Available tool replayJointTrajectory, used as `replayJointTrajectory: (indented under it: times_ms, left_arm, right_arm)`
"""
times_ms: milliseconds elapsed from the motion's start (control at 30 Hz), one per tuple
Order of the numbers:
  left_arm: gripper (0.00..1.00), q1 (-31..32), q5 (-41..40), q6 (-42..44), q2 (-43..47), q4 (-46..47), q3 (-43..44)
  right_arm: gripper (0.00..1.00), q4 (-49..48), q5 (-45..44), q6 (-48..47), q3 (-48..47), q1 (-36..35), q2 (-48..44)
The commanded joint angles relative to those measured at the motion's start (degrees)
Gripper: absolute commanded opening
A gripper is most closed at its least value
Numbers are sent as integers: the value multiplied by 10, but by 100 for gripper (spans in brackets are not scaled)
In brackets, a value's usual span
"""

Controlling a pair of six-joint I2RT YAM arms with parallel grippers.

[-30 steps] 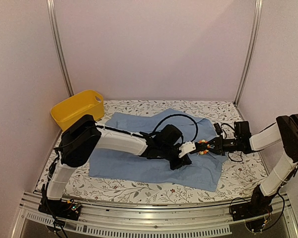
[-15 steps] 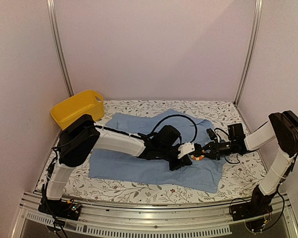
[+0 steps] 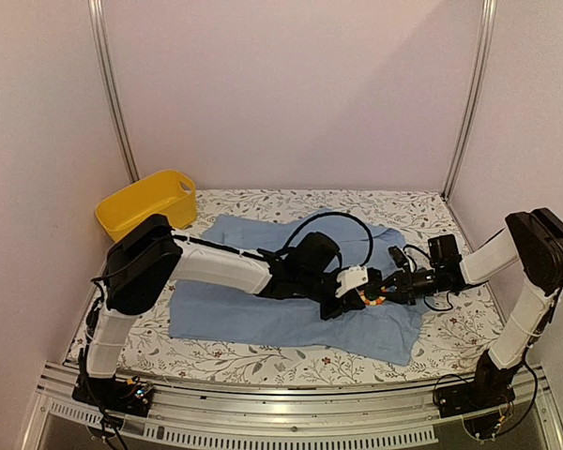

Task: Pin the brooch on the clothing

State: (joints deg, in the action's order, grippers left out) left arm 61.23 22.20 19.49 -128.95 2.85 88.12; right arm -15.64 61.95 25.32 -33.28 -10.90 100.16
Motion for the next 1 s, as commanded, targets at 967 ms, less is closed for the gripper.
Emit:
replayJointTrajectory:
  times_ms: [967]
  left_arm:
    - [0, -2, -13, 8, 6, 32, 9]
  right_arm:
    - [0, 32, 27, -35, 20, -33, -49]
